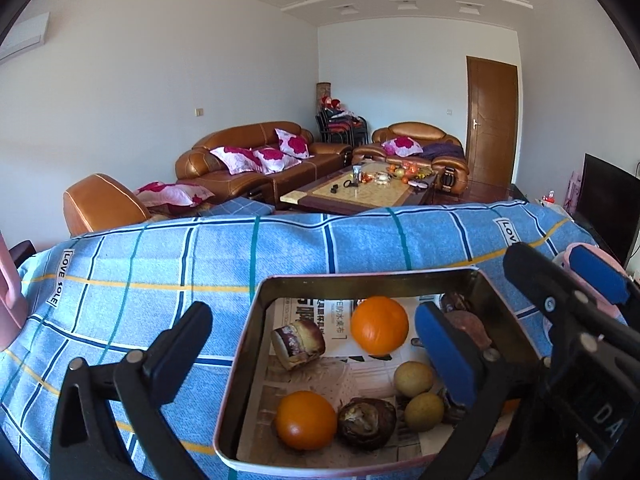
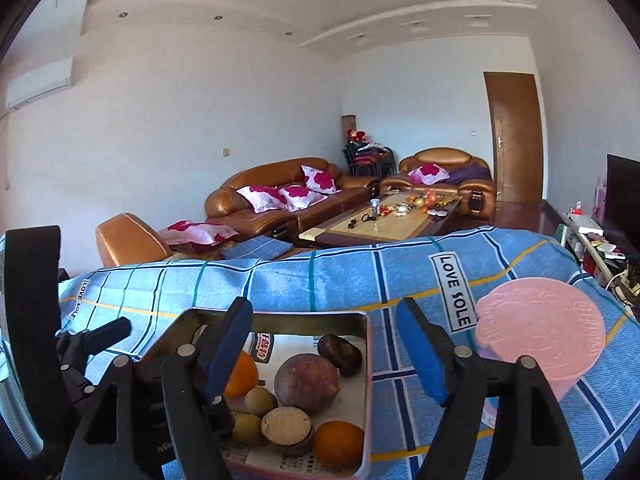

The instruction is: Organize fruits

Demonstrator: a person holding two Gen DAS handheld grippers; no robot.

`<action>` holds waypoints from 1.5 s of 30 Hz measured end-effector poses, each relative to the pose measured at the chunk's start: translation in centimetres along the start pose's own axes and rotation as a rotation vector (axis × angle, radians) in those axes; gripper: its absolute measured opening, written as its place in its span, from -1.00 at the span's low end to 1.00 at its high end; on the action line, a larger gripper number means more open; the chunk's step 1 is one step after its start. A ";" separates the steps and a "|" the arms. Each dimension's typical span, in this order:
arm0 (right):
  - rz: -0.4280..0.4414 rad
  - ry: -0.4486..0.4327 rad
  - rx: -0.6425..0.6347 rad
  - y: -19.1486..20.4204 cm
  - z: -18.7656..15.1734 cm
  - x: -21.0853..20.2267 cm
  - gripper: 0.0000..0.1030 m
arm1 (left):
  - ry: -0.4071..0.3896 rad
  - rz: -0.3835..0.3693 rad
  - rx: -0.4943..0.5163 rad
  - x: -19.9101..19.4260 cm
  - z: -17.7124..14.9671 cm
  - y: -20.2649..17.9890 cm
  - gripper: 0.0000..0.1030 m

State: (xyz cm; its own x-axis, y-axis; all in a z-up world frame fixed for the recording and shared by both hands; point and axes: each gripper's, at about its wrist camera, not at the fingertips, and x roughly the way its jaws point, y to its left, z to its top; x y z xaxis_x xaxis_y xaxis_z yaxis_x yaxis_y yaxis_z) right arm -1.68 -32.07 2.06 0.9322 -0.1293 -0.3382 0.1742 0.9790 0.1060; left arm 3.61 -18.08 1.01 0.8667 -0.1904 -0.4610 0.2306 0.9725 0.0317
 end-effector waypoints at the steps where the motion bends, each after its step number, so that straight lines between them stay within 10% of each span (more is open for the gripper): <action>1: -0.008 -0.004 0.004 -0.1 0.0 -0.1 0.59 | -0.008 0.002 0.002 -0.3 -0.1 0.0 1.00; 45: -0.157 -0.279 -0.044 2.2 -3.0 -11.2 0.72 | -0.140 0.037 -0.014 -8.5 -3.5 1.7 1.00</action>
State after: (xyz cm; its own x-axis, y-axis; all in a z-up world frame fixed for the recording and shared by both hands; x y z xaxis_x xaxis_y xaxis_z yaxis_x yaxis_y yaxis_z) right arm -12.64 -28.01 3.29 0.9470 -0.3118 -0.0771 0.3148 0.9487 0.0303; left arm -4.97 -14.36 1.88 0.9281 -0.1703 -0.3311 0.1919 0.9808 0.0333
